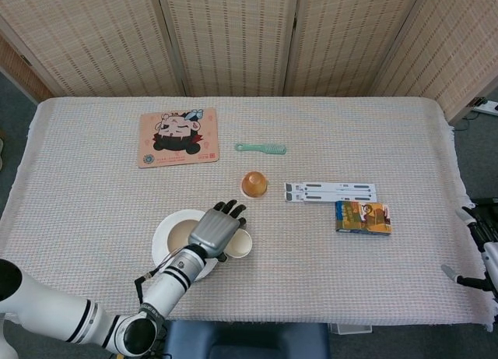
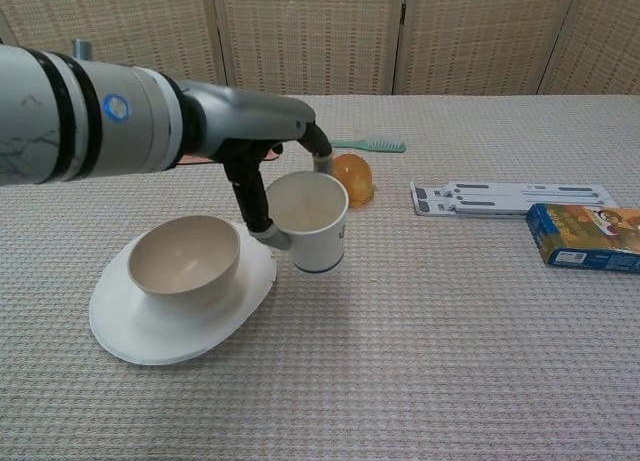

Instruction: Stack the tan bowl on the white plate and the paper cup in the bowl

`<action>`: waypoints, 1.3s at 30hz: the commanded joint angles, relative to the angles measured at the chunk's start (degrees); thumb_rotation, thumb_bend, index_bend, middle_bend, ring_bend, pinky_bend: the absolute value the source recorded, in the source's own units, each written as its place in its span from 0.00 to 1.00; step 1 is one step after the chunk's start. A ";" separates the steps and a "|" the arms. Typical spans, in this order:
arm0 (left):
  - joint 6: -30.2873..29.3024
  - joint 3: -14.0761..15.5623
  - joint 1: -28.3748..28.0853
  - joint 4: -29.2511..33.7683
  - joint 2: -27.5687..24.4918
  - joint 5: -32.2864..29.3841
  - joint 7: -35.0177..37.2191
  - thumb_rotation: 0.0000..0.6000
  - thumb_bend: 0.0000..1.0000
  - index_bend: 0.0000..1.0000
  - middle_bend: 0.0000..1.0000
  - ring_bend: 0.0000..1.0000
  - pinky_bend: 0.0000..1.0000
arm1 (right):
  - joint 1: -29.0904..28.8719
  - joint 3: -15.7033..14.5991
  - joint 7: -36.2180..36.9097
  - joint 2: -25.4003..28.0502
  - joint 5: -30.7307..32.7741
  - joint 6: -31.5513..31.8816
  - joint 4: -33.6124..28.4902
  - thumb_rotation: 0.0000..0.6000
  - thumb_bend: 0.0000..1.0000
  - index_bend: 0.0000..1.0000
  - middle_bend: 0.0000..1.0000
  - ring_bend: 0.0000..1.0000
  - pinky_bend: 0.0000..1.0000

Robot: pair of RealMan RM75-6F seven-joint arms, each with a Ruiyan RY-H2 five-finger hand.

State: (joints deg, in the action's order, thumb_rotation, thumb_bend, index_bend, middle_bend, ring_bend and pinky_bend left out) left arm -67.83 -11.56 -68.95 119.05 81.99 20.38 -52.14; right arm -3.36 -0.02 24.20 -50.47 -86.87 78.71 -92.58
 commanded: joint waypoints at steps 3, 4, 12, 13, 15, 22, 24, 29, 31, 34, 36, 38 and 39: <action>-2.97 0.42 0.13 4.76 -5.27 -1.55 -1.25 1.00 0.25 0.41 0.13 0.00 0.16 | -0.08 0.08 -1.05 -0.12 0.44 -0.30 -0.41 1.00 0.21 0.00 0.00 0.00 0.00; -3.37 0.52 0.31 5.51 -6.26 -1.60 -1.24 1.00 0.25 0.41 0.13 0.00 0.16 | -0.09 0.10 -1.40 -0.18 0.52 -0.33 -0.53 1.00 0.21 0.00 0.00 0.00 0.00; -4.48 0.99 2.59 11.31 -15.06 -0.98 0.95 1.00 0.25 0.41 0.13 0.00 0.16 | -0.66 0.31 -5.01 -0.79 1.61 -1.58 -1.90 1.00 0.21 0.00 0.00 0.00 0.00; -4.55 1.20 2.91 11.85 -15.86 -0.79 1.21 1.00 0.25 0.41 0.13 0.00 0.16 | -0.66 0.31 -5.35 -0.84 1.66 -1.59 -2.07 1.00 0.21 0.00 0.00 0.00 0.00; -4.54 1.66 3.82 12.95 -17.28 -0.12 2.33 1.00 0.25 0.41 0.13 0.00 0.16 | -0.66 0.35 -5.97 -0.90 1.81 -1.61 -2.40 1.00 0.21 0.00 0.00 0.00 0.00; -3.05 4.43 6.09 12.65 -17.44 1.71 5.03 1.00 0.25 0.41 0.13 0.00 0.16 | -0.59 0.30 -5.71 -0.71 1.73 -1.55 -2.55 1.00 0.21 0.00 0.00 0.00 0.00; -2.43 5.21 6.38 11.83 -16.85 1.62 5.43 1.00 0.25 0.41 0.13 0.00 0.16 | -0.42 0.29 -5.21 -0.60 1.53 -1.17 -2.39 1.00 0.21 0.00 0.00 0.00 0.00; -0.49 5.83 6.90 9.30 -16.02 1.82 7.22 1.00 0.25 0.41 0.13 0.00 0.16 | -0.23 0.35 -4.62 -0.58 1.42 -0.74 -1.98 1.00 0.21 0.00 0.00 0.00 0.00; 0.24 5.91 6.89 8.65 -16.00 1.98 7.60 1.00 0.25 0.41 0.13 0.00 0.16 | -0.20 0.36 -4.64 -0.63 1.47 -0.71 -1.96 1.00 0.21 0.00 0.00 0.00 0.00; 1.29 6.14 7.15 7.86 -15.98 2.75 8.54 1.00 0.25 0.42 0.13 0.00 0.16 | -0.30 0.36 -4.83 -0.66 1.58 -1.00 -2.03 1.00 0.21 0.00 0.00 0.00 0.00; 1.81 6.42 7.57 7.32 -15.96 3.36 9.38 1.00 0.25 0.42 0.13 0.00 0.16 | -0.35 0.36 -5.09 -0.69 1.62 -1.10 -2.12 1.00 0.21 0.00 0.00 0.00 0.00; 2.28 6.69 7.98 6.89 -16.01 3.89 10.14 1.00 0.25 0.42 0.13 0.00 0.16 | -0.39 0.34 -5.21 -0.70 1.63 -1.22 -2.19 1.00 0.21 0.00 0.00 0.00 0.00; 2.60 6.91 8.27 6.57 -16.04 4.27 10.65 1.00 0.25 0.42 0.13 0.00 0.16 | -0.40 0.36 -5.34 -0.72 1.71 -1.26 -2.23 1.00 0.21 0.00 0.00 0.00 0.00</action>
State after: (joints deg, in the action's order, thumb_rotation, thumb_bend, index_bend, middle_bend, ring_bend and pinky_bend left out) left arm -65.51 -4.86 -60.94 125.89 65.97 24.36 -41.82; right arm -3.76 0.34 18.88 -51.19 -85.18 77.46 -94.79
